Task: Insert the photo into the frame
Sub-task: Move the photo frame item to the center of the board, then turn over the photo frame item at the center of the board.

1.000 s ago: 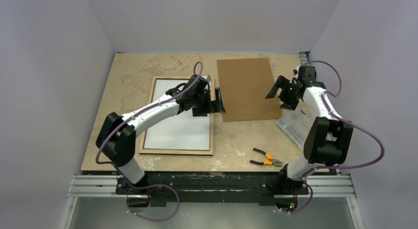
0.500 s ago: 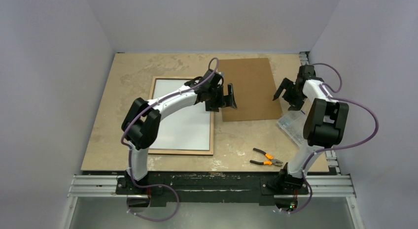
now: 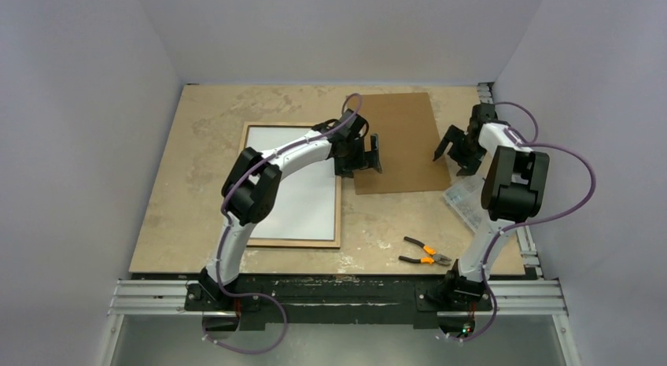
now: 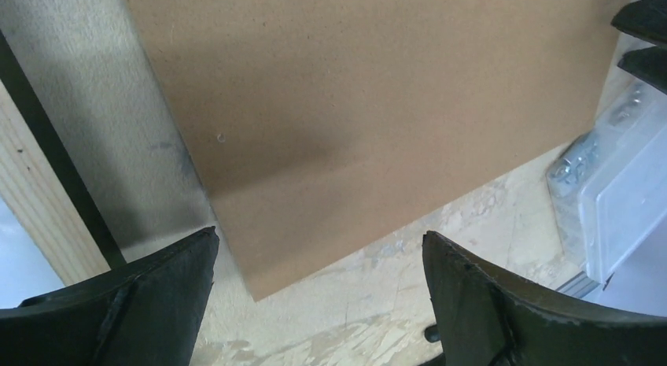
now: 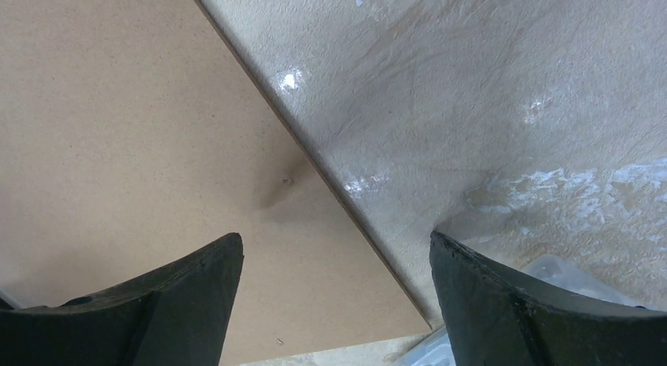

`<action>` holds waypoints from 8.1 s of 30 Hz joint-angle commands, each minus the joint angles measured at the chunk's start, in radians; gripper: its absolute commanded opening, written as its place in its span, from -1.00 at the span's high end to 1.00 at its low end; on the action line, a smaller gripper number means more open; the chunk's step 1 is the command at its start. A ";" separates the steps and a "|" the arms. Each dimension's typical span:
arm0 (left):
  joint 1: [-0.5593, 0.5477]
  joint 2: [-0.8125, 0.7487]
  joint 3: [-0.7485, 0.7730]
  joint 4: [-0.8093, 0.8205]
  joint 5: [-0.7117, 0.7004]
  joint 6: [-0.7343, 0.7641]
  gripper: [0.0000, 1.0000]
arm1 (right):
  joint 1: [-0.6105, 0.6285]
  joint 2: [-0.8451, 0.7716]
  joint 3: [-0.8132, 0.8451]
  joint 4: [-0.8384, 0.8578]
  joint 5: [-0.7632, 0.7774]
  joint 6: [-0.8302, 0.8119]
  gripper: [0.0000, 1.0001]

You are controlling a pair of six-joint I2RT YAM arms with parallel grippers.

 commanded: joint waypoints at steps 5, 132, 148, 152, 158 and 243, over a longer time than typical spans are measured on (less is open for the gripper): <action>-0.002 0.073 0.090 -0.052 -0.031 -0.018 -0.96 | 0.012 0.035 0.026 -0.016 -0.033 -0.003 -0.71; 0.096 -0.482 -0.361 -0.328 -0.328 0.086 -0.64 | 0.246 -0.278 -0.310 0.085 -0.331 0.016 -0.69; 0.106 -0.306 -0.328 -0.278 -0.306 0.092 0.87 | 0.161 -0.111 -0.287 0.176 -0.450 0.023 -0.64; 0.107 -0.264 -0.335 -0.312 -0.363 0.088 0.97 | 0.162 -0.079 -0.290 0.195 -0.454 0.029 -0.63; 0.106 -0.220 -0.349 -0.322 -0.383 0.091 1.00 | 0.162 -0.029 -0.301 0.232 -0.463 0.033 -0.62; 0.116 -0.698 -0.359 -0.375 -0.314 0.073 -0.40 | 0.493 -0.522 0.176 -0.436 -0.391 0.059 1.00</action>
